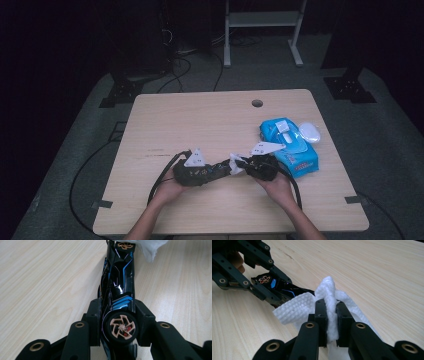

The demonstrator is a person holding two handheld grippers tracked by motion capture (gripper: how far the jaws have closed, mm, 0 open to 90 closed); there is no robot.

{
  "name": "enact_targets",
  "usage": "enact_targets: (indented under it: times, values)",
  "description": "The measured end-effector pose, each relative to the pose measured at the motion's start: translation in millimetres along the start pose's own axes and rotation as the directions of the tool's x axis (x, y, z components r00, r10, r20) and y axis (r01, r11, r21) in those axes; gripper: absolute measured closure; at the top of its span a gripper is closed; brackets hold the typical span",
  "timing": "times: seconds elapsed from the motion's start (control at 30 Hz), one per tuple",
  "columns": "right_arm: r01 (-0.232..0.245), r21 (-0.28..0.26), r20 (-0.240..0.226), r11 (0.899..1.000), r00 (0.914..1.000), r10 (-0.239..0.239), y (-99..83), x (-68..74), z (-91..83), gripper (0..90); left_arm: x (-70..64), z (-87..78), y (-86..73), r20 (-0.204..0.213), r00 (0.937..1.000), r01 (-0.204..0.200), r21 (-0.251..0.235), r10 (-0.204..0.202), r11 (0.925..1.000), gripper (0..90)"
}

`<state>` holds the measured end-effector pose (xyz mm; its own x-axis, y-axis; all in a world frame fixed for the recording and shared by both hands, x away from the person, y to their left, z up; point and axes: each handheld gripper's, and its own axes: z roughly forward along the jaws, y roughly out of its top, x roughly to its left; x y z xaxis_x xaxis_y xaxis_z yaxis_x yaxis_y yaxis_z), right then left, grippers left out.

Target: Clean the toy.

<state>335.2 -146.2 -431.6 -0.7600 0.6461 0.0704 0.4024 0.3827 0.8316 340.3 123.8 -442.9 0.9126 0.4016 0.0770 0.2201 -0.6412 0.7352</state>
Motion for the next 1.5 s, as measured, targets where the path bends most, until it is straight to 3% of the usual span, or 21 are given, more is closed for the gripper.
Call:
enact_targets:
  times: [0.23,0.37,0.43,0.47,0.63,0.67,0.77,0.87,1.0,1.07,1.1,1.13,1.27,1.4,1.43,1.47,1.5]
  values:
    - [-0.018,-0.017,-0.020,1.000,0.9996,0.018,0.8,0.0,-8.0,81.6,2.5,-16.2,-9.2,0.007,0.9999,-0.011,0.028,0.011,0.9995,64.7]
    - [-0.017,-0.024,-0.022,1.000,0.9996,0.016,2.1,-1.1,-14.2,81.6,5.6,-21.8,-13.4,0.008,0.9999,0.009,0.039,-0.009,0.9992,64.5]
    - [-0.014,-0.023,-0.017,1.000,0.9998,0.014,2.4,-2.0,-15.8,81.6,6.7,-20.7,-10.7,0.031,0.9991,0.028,0.018,-0.029,0.9994,60.3]
    - [-0.027,-0.024,-0.028,0.999,0.9993,0.026,1.4,-3.4,-16.3,81.6,7.3,-19.7,-7.3,0.047,0.9979,0.044,0.012,-0.045,0.9989,51.0]
    - [-0.035,-0.025,-0.035,0.999,0.9988,0.035,-0.6,-4.3,-15.6,81.6,6.2,-6.2,15.9,0.040,0.9992,0.004,0.064,-0.006,0.9979,50.2]
    - [-0.040,-0.028,-0.035,0.999,0.9986,0.039,-0.5,-4.8,-16.1,81.6,5.1,2.0,23.2,0.037,0.9993,-0.013,0.096,0.009,0.9953,49.9]
    - [-0.047,-0.035,-0.037,0.998,0.9983,0.046,-0.5,-6.1,-16.2,81.6,5.9,9.7,28.1,0.037,0.9992,-0.018,0.130,0.013,0.9914,49.9]
    - [-0.056,-0.033,-0.041,0.998,0.9976,0.055,-0.8,-7.8,-14.2,81.6,8.1,20.6,33.1,0.048,0.9989,-0.008,0.170,0.000,0.9853,50.6]
    - [-0.063,-0.026,-0.045,0.998,0.9971,0.062,-1.8,-8.1,-9.9,81.6,7.6,24.7,37.2,0.044,0.9990,-0.017,0.201,0.009,0.9794,51.6]
    - [-0.065,-0.027,-0.049,0.998,0.9968,0.064,-2.2,-8.3,-8.6,81.6,7.4,27.9,40.4,0.038,0.9990,-0.033,0.227,0.025,0.9733,52.1]
    - [-0.078,-0.023,-0.058,0.997,0.9953,0.077,-3.2,-9.5,-6.2,81.6,5.7,31.7,43.6,0.043,0.9982,-0.052,0.266,0.042,0.9625,52.1]
    - [-0.078,-0.023,-0.058,0.997,0.9953,0.077,-3.2,-9.5,-6.2,81.6,5.7,31.7,43.6,0.043,0.9982,-0.052,0.266,0.042,0.9625,53.1]
    - [-0.112,-0.008,-0.090,0.994,0.9898,0.111,-8.8,-12.7,2.4,81.7,3.5,36.7,48.4,0.045,0.9969,-0.075,0.301,0.064,0.9508,56.5]
    - [-0.152,-0.006,-0.121,0.988,0.9812,0.150,-11.1,-14.9,7.0,81.7,2.8,36.0,48.9,0.061,0.9952,-0.091,0.287,0.077,0.9536,57.3]
    - [-0.177,-0.017,-0.145,0.984,0.9743,0.173,-11.7,-17.6,8.6,81.7,1.7,34.5,48.8,0.065,0.9949,-0.092,0.263,0.077,0.9603,57.3]
    - [-0.177,-0.017,-0.145,0.984,0.9743,0.173,-11.7,-17.6,8.6,81.7,1.7,34.5,48.8,0.065,0.9949,-0.092,0.263,0.077,0.9603,57.3]
    - [-0.199,-0.026,-0.177,0.980,0.9654,0.192,-12.1,-19.9,8.5,81.7,1.0,33.1,49.0,0.066,0.9950,-0.090,0.245,0.076,0.9654,57.3]
